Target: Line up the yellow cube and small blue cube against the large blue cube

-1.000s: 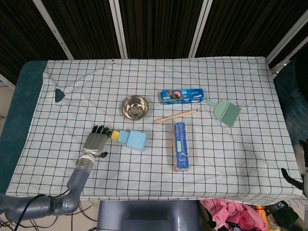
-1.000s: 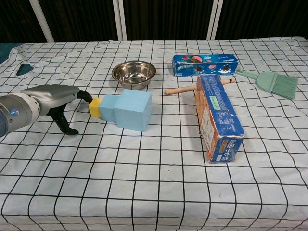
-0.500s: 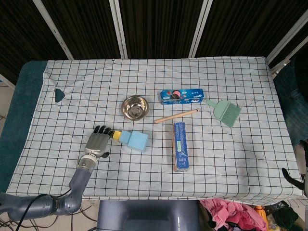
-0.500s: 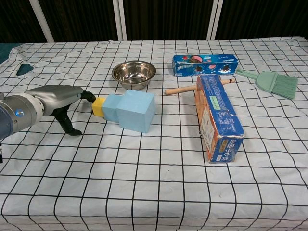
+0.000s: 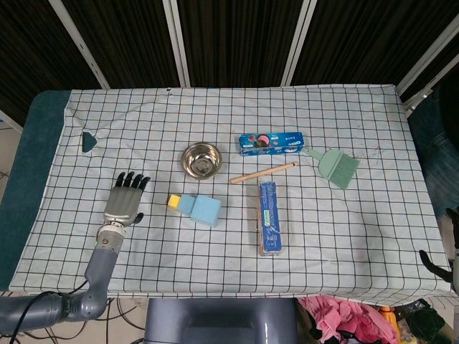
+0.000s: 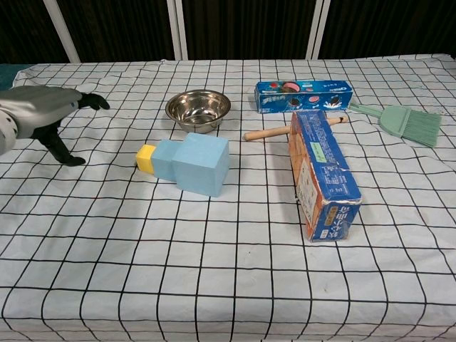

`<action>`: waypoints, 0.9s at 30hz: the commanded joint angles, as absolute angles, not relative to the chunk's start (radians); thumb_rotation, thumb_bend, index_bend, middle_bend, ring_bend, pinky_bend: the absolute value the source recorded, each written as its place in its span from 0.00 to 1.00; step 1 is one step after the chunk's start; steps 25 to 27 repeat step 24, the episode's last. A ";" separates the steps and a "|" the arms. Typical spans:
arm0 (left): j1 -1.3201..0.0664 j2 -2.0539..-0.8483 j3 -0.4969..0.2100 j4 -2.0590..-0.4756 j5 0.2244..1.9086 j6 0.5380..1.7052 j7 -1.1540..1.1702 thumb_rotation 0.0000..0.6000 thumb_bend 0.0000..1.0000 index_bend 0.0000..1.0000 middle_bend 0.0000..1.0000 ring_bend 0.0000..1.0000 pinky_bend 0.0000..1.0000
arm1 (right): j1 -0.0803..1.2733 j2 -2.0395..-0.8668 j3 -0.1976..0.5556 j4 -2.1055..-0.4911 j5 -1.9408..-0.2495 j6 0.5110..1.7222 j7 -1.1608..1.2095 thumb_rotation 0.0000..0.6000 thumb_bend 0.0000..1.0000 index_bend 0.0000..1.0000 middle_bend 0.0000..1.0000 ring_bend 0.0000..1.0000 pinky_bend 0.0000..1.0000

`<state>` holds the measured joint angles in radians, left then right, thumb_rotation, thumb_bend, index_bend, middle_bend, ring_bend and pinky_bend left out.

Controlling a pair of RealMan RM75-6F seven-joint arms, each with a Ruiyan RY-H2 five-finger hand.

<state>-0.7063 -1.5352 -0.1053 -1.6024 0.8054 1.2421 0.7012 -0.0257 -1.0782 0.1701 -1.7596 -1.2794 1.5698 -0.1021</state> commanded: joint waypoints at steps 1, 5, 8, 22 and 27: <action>-0.597 -1.426 -0.036 -1.634 1.020 1.348 0.514 1.00 0.24 0.09 0.09 0.00 0.00 | -0.024 -1.080 0.169 -1.759 -1.277 1.566 -0.110 1.00 0.18 0.10 0.05 0.20 0.12; -0.470 -1.345 0.046 -1.608 1.185 1.477 0.345 1.00 0.19 0.05 0.06 0.00 0.00 | -0.018 -1.084 0.161 -1.759 -1.282 1.556 -0.132 1.00 0.18 0.10 0.05 0.20 0.12; -0.393 -1.318 0.083 -1.570 1.248 1.544 0.236 1.00 0.19 0.02 0.05 0.00 0.00 | -0.012 -1.088 0.154 -1.759 -1.292 1.548 -0.146 1.00 0.18 0.10 0.05 0.20 0.12; -0.219 -1.253 0.109 -1.526 1.350 1.630 0.082 1.00 0.19 0.02 0.05 0.00 0.00 | 0.009 -1.121 0.137 -1.757 -1.326 1.535 -0.195 1.00 0.18 0.10 0.05 0.20 0.12; -0.206 -1.241 0.105 -1.549 1.344 1.626 0.093 1.00 0.19 0.02 0.05 0.00 0.00 | 0.007 -1.120 0.136 -1.760 -1.328 1.540 -0.196 1.00 0.18 0.10 0.05 0.20 0.12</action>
